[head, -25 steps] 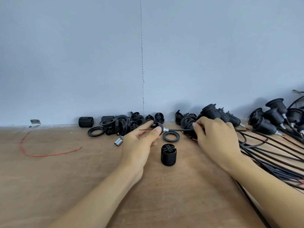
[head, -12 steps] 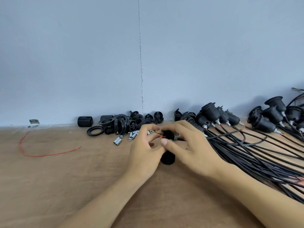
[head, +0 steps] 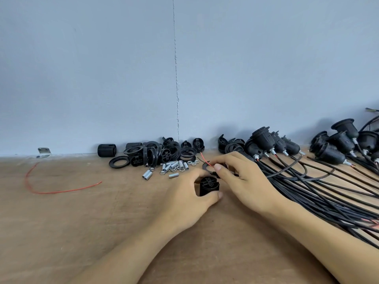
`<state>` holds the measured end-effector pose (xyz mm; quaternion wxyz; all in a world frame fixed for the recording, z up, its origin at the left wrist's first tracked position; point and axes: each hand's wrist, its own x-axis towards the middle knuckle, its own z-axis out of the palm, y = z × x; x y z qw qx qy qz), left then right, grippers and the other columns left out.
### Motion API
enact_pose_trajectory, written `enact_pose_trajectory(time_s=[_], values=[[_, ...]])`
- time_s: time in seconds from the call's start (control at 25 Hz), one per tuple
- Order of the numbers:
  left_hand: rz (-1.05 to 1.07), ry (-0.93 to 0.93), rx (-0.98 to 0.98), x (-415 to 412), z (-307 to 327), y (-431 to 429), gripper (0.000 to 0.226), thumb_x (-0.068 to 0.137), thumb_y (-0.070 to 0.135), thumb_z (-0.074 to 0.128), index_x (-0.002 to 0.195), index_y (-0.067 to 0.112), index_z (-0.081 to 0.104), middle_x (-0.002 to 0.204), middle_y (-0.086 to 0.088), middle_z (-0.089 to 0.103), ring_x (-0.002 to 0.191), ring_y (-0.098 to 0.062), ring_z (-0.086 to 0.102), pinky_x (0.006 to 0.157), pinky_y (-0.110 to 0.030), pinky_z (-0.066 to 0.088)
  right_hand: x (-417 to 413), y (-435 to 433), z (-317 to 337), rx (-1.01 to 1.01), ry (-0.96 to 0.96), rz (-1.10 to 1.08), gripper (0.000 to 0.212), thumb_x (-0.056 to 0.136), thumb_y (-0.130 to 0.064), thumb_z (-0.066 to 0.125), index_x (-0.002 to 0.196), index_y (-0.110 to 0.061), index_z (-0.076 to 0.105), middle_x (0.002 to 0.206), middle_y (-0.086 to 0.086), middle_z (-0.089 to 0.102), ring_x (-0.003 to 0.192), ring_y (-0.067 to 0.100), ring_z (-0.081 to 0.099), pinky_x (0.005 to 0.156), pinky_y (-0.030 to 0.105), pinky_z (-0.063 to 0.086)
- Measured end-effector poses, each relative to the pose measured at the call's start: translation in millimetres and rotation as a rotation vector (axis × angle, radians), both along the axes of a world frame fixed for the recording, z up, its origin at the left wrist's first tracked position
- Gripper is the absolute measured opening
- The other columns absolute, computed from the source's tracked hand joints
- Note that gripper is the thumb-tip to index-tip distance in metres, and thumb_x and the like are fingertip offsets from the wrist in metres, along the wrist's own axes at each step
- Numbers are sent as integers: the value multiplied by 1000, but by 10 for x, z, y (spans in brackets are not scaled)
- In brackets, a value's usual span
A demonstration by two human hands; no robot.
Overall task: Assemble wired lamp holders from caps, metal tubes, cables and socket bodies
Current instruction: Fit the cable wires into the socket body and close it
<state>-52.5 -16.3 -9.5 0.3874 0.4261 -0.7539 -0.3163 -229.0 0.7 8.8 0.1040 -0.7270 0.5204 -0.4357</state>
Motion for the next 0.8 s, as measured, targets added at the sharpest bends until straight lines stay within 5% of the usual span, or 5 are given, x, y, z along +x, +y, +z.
enact_pose_trajectory(time_s=[0.16,0.36,0.52,0.68,0.8], values=[[133,46,-57,74,-28,-91,28,73,32,83,94,39,66,92,25,69,87,6,63,76,-17,46,-32,-32,-32,87,46,-116,19,98,-22,57,96,-36,69,101,-17,62,96,2,57,85,23,42],[202,40,-159,156,-52,-179,34,73,20,84,91,41,65,93,24,68,94,10,60,76,-3,39,-16,-4,-41,151,139,-146,5,93,-33,64,94,-32,69,102,-14,61,102,9,56,97,36,44],[151,3,-258,150,-50,-165,40,72,14,83,93,43,65,97,27,66,99,10,58,81,-1,37,43,44,-36,131,279,-28,18,86,-35,73,103,-34,74,118,-22,60,118,5,49,104,38,39],[118,20,-235,165,-46,-154,42,74,13,83,98,40,64,100,27,66,99,8,60,81,-2,38,0,48,-44,30,404,-4,6,88,-28,74,93,-28,73,88,-21,60,100,8,48,94,39,43],[96,40,-224,175,-45,-145,40,74,14,82,98,40,63,100,27,66,98,6,61,81,-4,41,-22,32,-53,30,369,-19,3,93,-26,67,97,-28,67,90,-17,61,97,6,48,91,33,42]])
